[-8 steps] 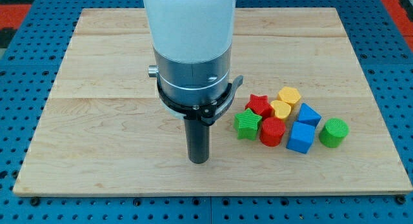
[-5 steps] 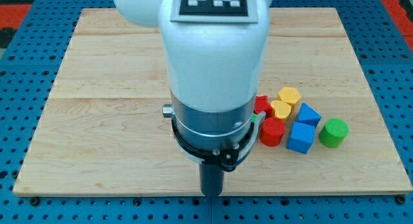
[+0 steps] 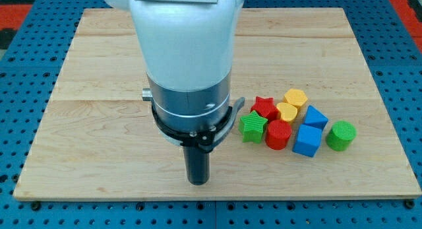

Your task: Push the green circle slightly towards the center right side

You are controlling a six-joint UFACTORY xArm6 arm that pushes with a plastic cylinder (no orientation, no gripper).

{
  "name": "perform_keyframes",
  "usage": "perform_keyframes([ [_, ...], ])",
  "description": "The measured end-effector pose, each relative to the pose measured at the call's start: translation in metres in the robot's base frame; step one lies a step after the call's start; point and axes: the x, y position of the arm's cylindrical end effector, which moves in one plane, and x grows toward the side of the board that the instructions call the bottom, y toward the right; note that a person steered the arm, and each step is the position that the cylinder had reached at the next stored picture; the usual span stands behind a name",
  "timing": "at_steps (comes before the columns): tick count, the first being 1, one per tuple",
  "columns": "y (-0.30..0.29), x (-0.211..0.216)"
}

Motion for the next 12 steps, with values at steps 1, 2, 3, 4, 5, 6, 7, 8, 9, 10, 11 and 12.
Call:
perform_keyframes([
  [1,-0.013,0.000],
  [2,0.058,0.006],
  [3,0.068,0.007],
  [4,0.068,0.007],
  [5,0.067,0.007],
  [6,0.068,0.007],
  [7,0.063,0.026],
  [8,0.062,0.026],
  [9,0.098,0.026],
  [10,0.186,0.002],
  [11,0.210,-0.040],
  [12,0.252,-0.070],
])
